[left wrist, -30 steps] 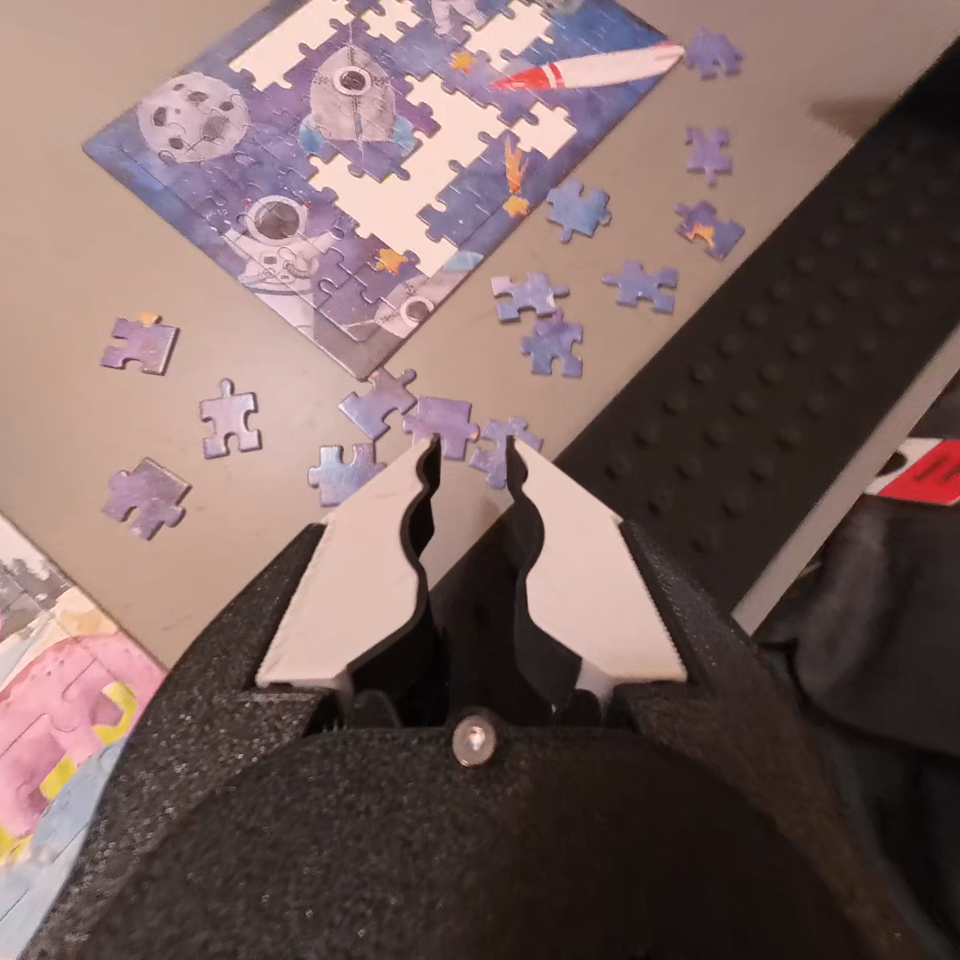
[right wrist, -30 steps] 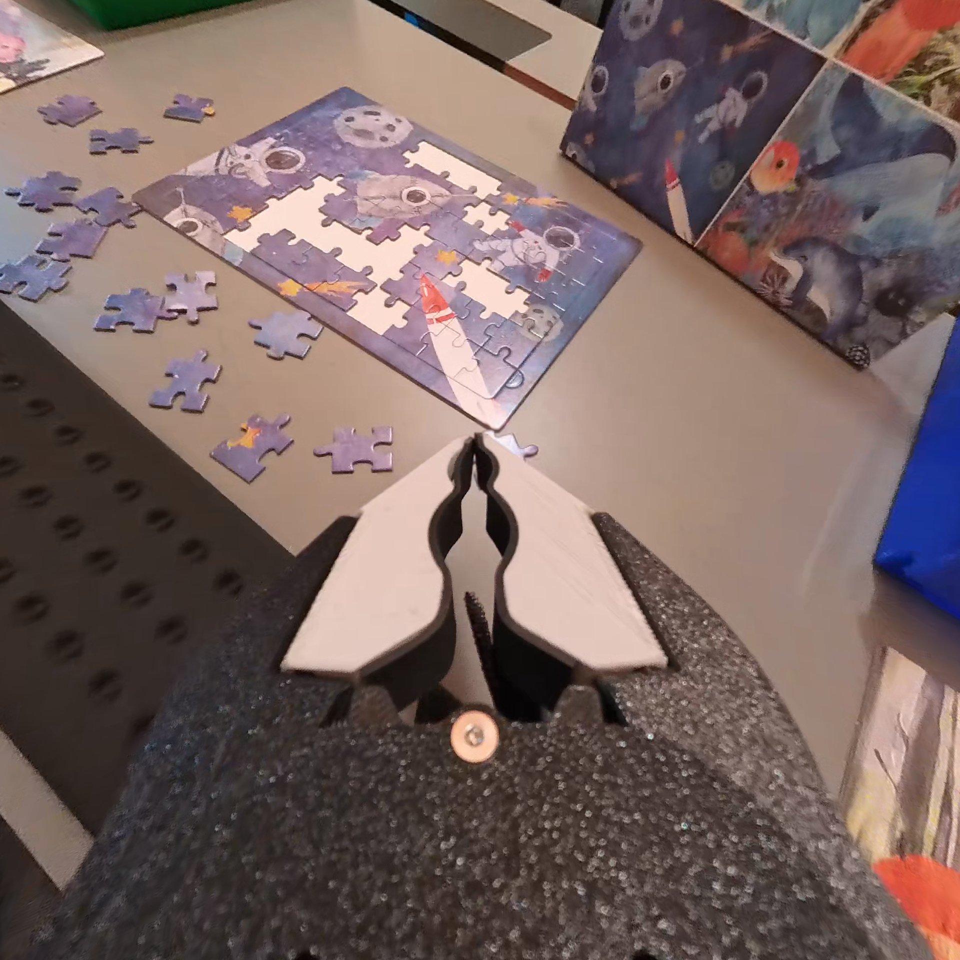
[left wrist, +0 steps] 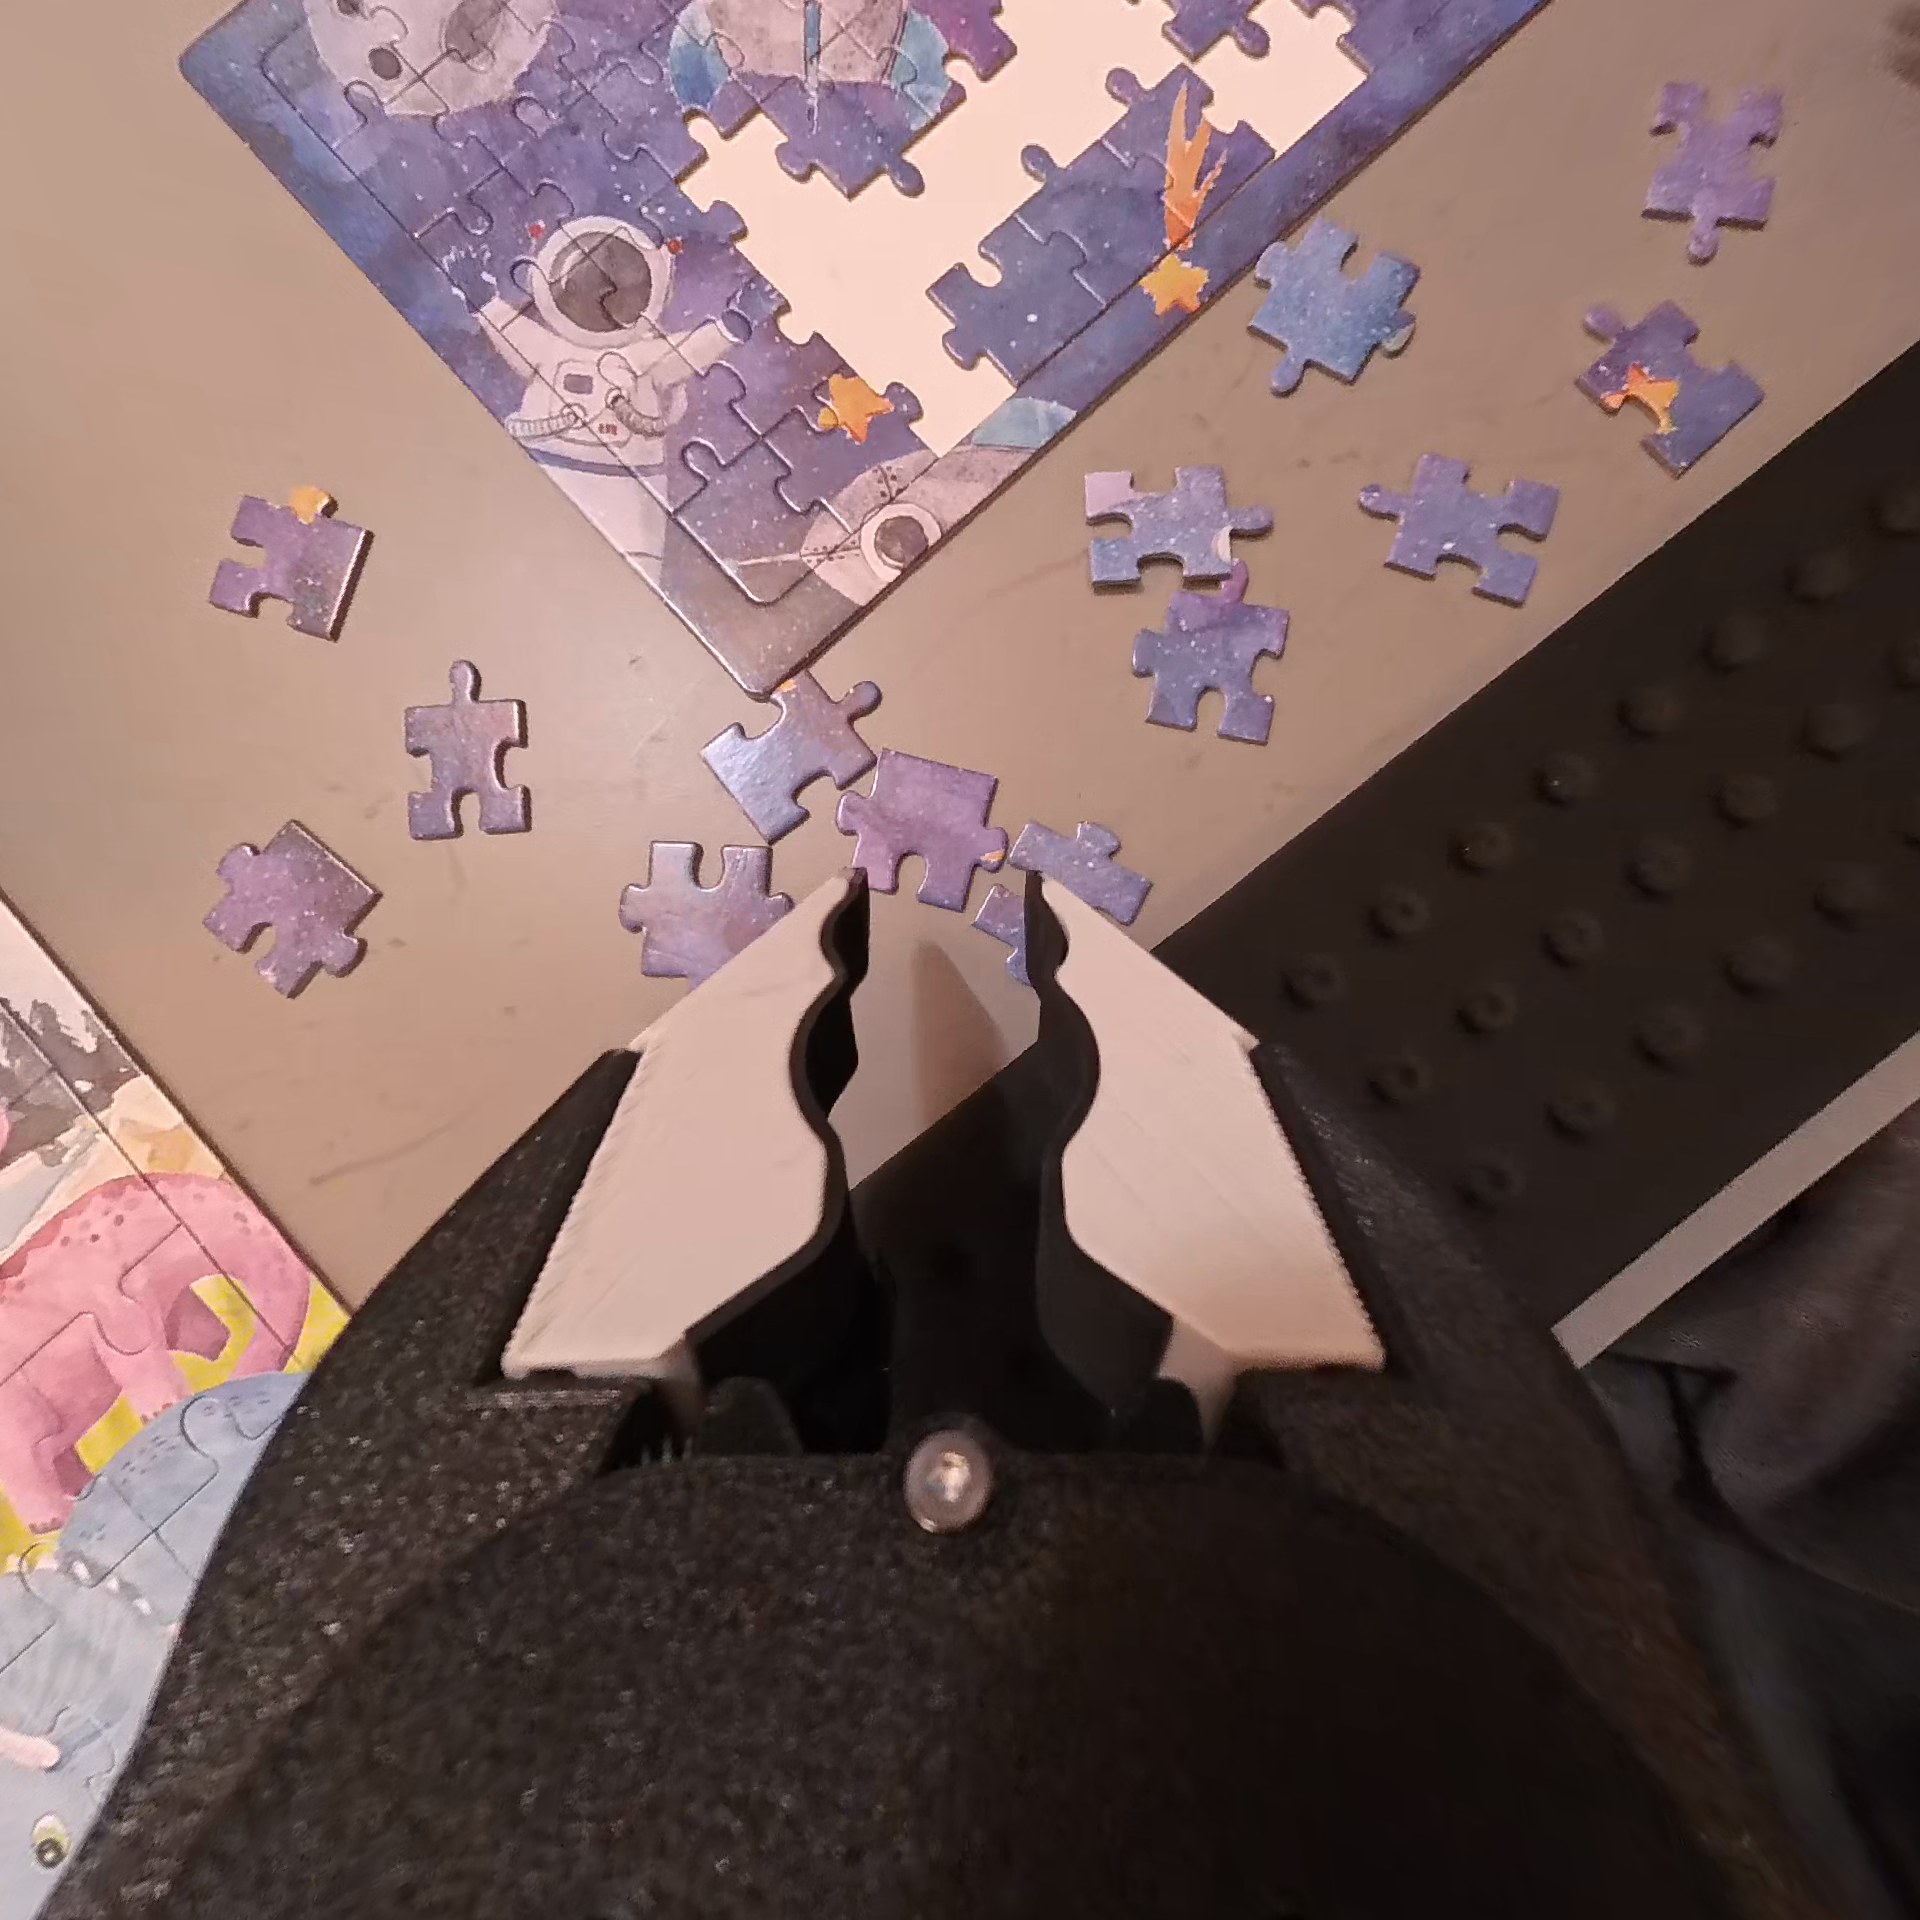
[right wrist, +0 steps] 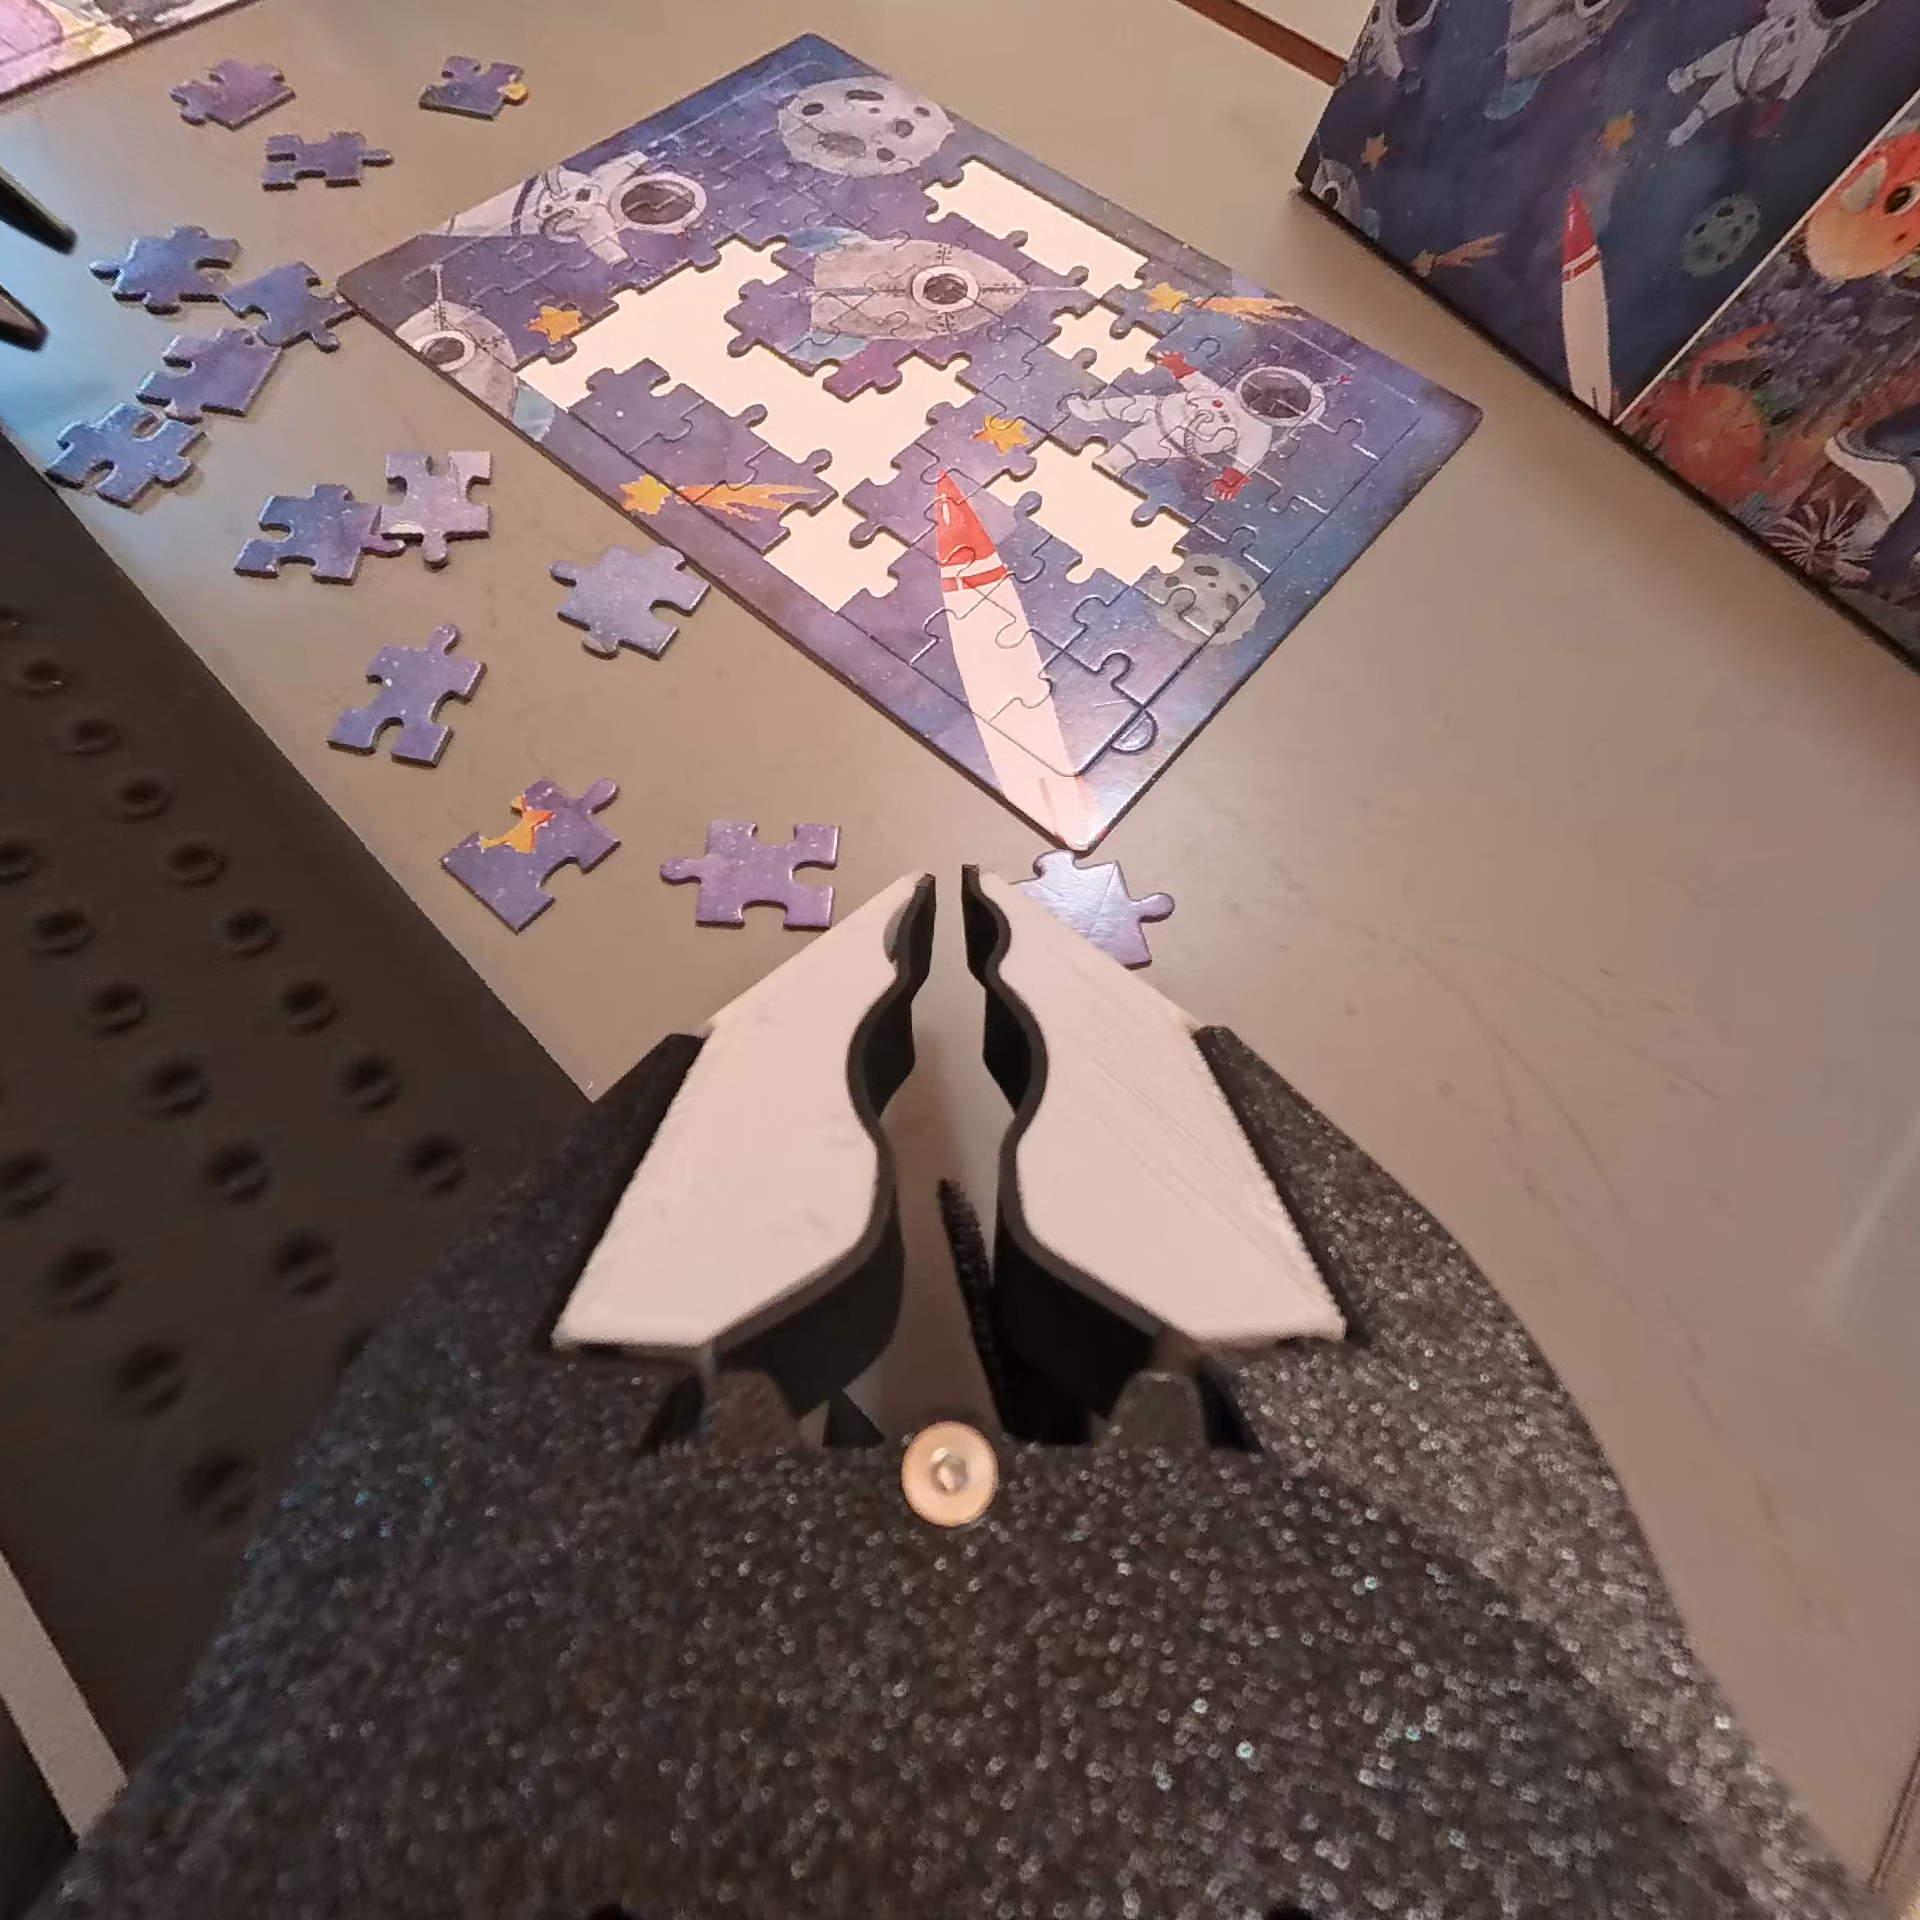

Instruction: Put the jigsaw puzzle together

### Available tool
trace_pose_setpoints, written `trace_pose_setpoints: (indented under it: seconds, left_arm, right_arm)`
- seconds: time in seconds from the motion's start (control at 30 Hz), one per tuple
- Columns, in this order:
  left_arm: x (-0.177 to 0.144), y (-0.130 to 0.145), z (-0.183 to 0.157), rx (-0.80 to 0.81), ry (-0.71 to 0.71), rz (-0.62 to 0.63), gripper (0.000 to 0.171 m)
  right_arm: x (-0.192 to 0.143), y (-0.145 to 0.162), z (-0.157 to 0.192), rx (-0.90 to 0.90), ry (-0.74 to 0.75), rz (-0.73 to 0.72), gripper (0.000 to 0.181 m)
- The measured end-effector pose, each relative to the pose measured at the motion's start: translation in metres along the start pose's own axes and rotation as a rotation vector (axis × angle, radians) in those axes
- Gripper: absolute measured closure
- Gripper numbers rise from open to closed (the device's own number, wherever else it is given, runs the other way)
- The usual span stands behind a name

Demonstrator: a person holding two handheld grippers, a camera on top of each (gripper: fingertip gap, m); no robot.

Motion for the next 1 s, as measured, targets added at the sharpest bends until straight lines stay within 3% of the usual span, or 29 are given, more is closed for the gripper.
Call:
trace_pose_setpoints:
  seconds: [0.27,0.43,0.53,0.63,0.8,0.93,1.0]
  left_arm:
    - [-0.003,0.001,0.013,-0.033,-0.037,-0.009,0.142]
    - [-0.001,-0.011,0.07,-0.192,-0.119,-0.012,0.142]
    - [-0.002,-0.016,0.103,-0.161,-0.207,0.043,0.142]
    - [-0.007,-0.019,0.111,-0.085,-0.307,0.139,0.145]
    - [-0.006,-0.01,0.083,-0.06,-0.143,0.13,0.144]
    - [-0.001,-0.005,0.044,-0.014,0.113,0.045,0.142]
    - [0.007,-0.004,0.031,0.007,0.132,0.059,0.14]
  right_arm:
    - [0.002,0.0,0.0,0.0,-0.001,0.016,0.176]
    - [0.002,0.0,-0.002,0.011,-0.009,0.011,0.176]
    - [0.0,0.0,-0.001,0.01,-0.002,-0.003,0.176]
    - [-0.001,0.0,-0.001,0.01,0.004,-0.011,0.176]
    - [0.001,0.0,-0.002,0.018,-0.007,0.001,0.175]
    - [0.003,0.0,-0.002,0.017,-0.016,0.011,0.175]
    - [0.003,0.0,-0.003,0.018,-0.019,0.009,0.175]
Point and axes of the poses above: each gripper's, where its closed fingertips meet, x out along the fingers, y out of its underside, z = x × y across the jaws, the point moved 10 cm from there along -x, back along the fingers, and after that the axes turned 13 degrees about z, right-handed, at the moved point
